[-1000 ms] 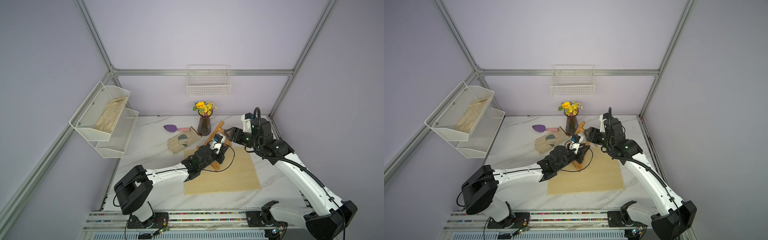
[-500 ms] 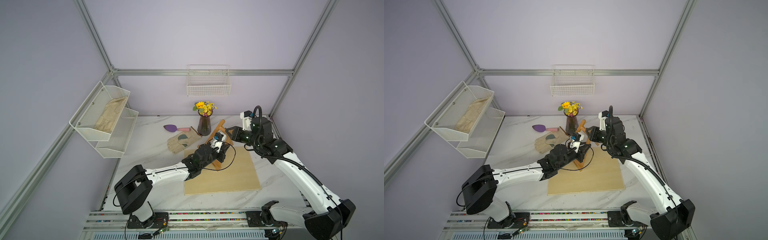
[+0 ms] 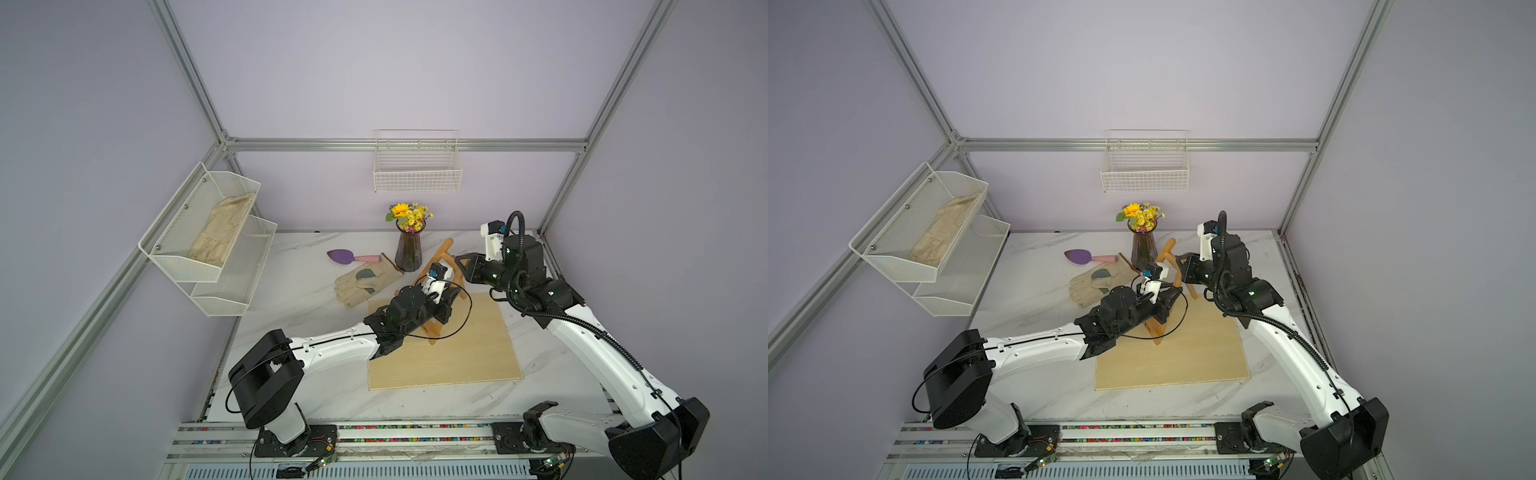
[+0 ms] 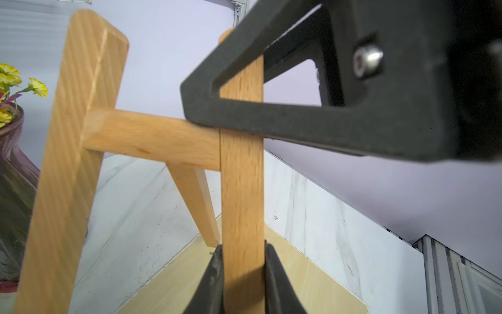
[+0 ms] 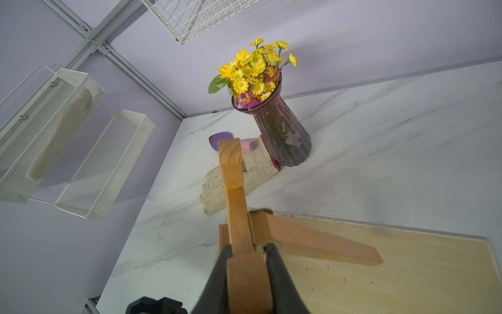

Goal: Assemble the easel
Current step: Place the easel at the center of the board.

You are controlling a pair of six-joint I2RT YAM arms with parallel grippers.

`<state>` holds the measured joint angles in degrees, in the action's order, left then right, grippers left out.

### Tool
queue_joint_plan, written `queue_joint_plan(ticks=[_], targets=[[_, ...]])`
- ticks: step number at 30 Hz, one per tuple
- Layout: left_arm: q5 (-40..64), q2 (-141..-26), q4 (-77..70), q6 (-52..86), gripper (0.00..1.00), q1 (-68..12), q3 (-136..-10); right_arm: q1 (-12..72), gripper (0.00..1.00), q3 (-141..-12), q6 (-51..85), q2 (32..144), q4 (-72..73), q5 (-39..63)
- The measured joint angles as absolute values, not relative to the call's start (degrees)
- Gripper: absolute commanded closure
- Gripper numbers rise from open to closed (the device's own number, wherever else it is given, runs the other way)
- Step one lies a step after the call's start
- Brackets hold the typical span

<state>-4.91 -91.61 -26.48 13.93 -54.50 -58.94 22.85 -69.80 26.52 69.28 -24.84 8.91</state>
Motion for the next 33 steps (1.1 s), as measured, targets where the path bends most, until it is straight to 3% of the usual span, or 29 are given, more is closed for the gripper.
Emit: queue_joint_plan(ticks=[5,8,22,33], targets=[[-4.93,-91.61,-26.48,14.11,0.14,-54.57,-60.47,21.78,1.00,-69.82,26.72,69.49,-24.51,6.72],[-5.72,-91.50,-25.36,14.28,0.00,-54.68,-60.55,19.79,1.00,-69.84,26.65,70.11,-23.46,6.02],[-14.90,-83.02,-8.73,20.38,0.00,-52.84,-60.53,7.01,1.00,-69.84,20.03,74.74,-14.90,1.34],[-15.20,-82.91,-0.19,25.17,0.00,-48.71,-60.40,-0.32,1.00,-68.27,9.41,79.92,-4.84,2.48]])
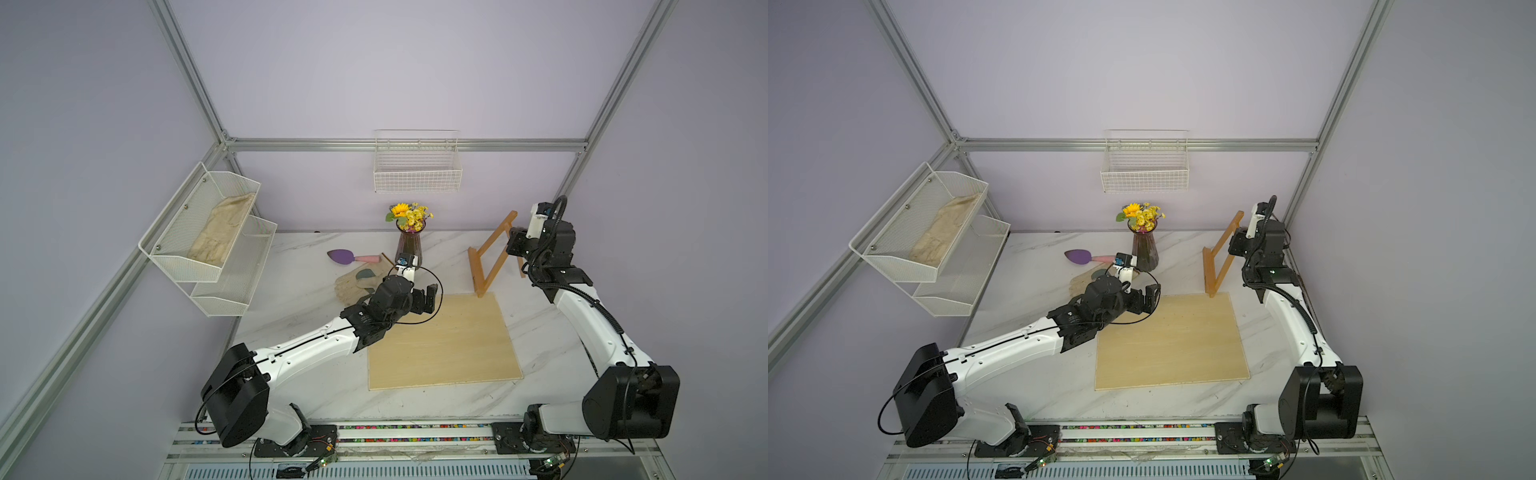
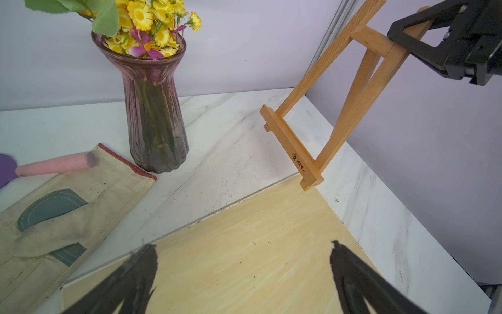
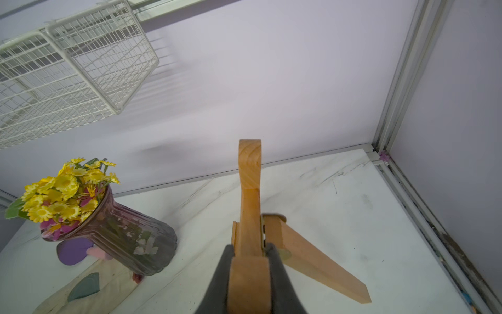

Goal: Assemble the easel
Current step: Place the easel at the center of the board.

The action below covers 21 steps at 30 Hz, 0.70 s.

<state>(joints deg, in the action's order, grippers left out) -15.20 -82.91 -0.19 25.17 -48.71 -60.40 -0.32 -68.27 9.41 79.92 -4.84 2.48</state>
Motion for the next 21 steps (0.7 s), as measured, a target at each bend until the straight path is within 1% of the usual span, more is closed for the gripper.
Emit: queue_joint_plan(ticks=[7,14,21], targets=[[-13.98,-82.91,0.43,26.48,0.00,-47.68,-59.88,-0.23,1.00,-65.82,6.13,80.62,0.16,3.84],[-13.21,-82.91,0.14,27.55,0.00,-46.92,-58.08,-0.23,1.00,-60.42,8.43,80.58,7.84,7.40],[-12.38,-82.91,0.01,28.45,0.00,-46.50,-57.23,-0.23,1.00,-57.39,10.48,81.14,9.80,6.85]])
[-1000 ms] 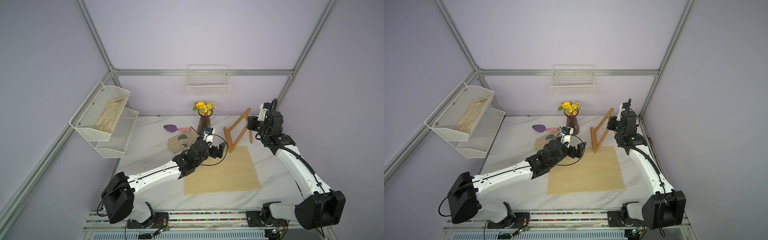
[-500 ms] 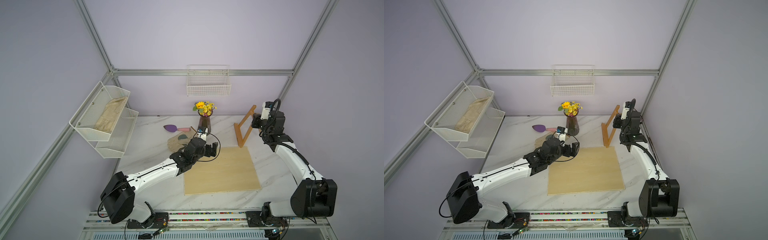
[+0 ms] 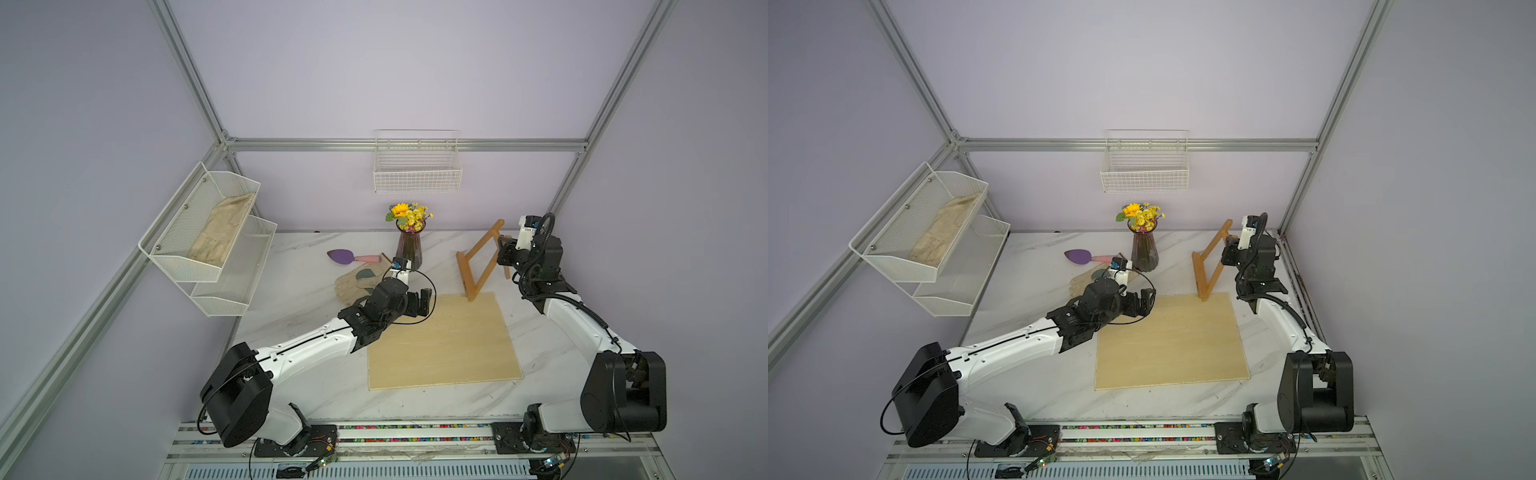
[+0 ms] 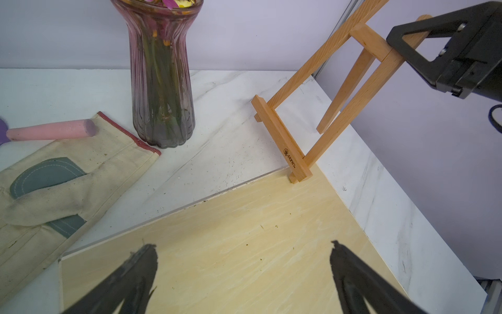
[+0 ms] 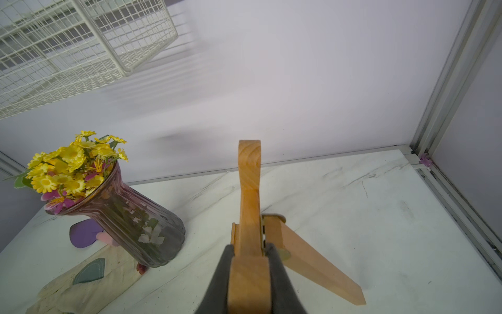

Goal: Assemble the easel
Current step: Place the easel at the center of the board.

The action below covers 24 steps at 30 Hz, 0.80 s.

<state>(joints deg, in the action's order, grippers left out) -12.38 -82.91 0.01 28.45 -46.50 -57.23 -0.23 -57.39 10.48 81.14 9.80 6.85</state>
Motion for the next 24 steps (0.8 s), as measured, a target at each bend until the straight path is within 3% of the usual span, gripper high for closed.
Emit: queue_joint_plan(ticks=[24], targets=[[-10.96,-82.91,-0.75,32.23,0.00,-45.78,-57.23,-10.79,1.00,-56.29,6.87,76.60,8.05,0.49]])
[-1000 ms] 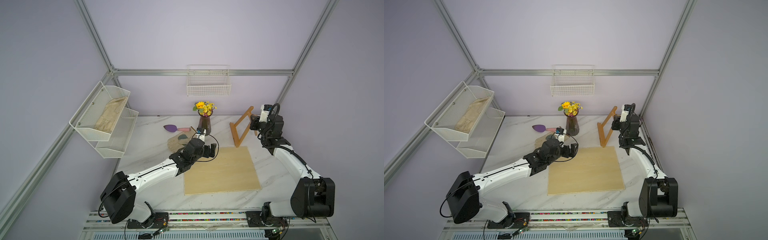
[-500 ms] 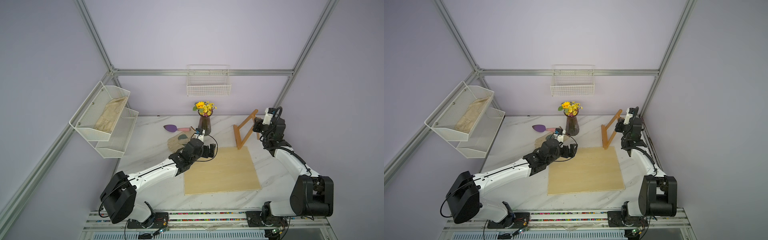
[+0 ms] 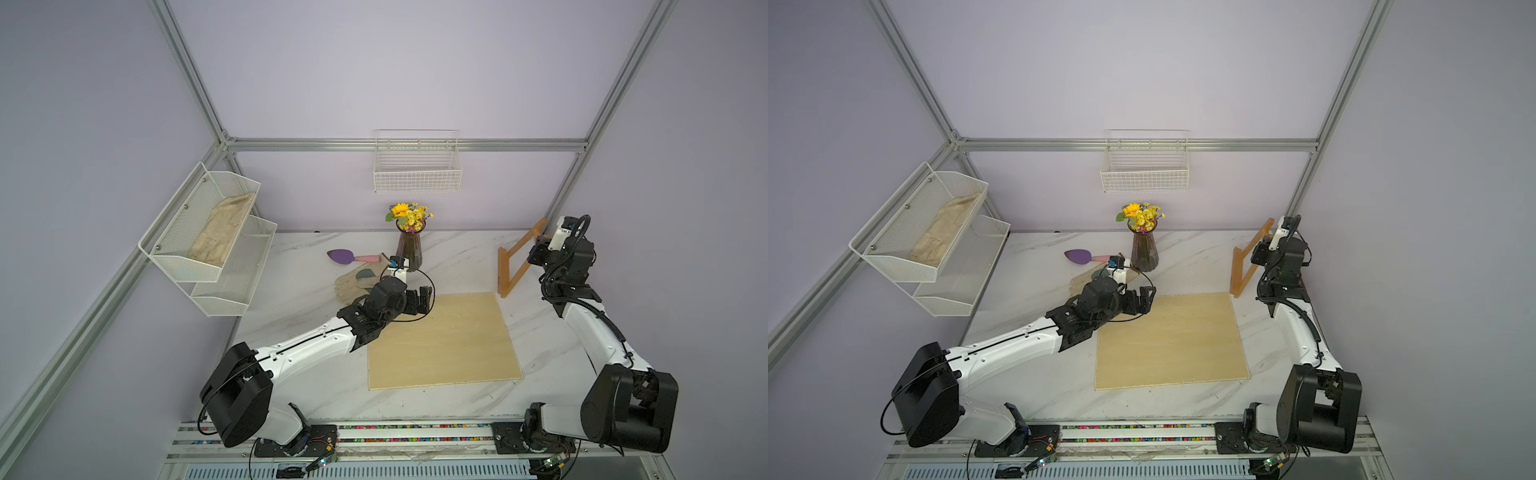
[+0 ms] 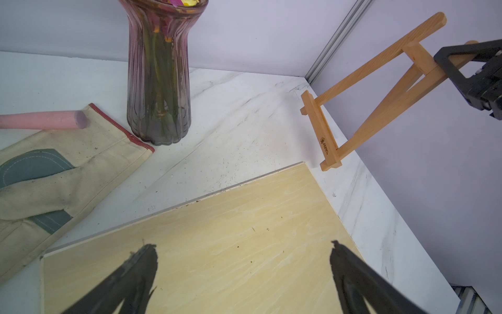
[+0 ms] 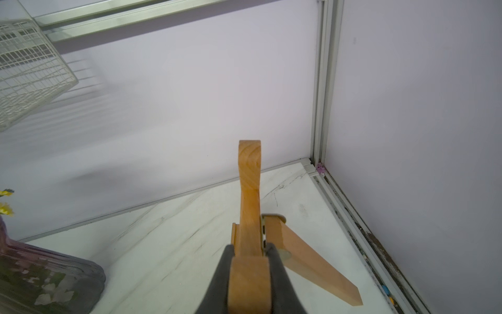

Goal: Assemble the easel
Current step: Place the easel at the center of the board.

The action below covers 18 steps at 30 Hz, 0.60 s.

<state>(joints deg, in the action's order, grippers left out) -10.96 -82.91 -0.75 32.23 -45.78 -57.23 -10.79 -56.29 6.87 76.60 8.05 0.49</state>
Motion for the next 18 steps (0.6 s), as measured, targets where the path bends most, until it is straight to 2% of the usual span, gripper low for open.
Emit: queue_joint_plan(ticks=[9,18], targets=[[-12.27,-82.94,-0.05,35.46,0.00,-45.12,-57.23,-11.46,1.00,-54.61,5.69,76.88,5.89,1.67],[-14.20,-82.91,5.08,38.26,0.00,-42.83,-57.21,-11.66,1.00,-54.50,6.37,76.97,5.43,7.73]])
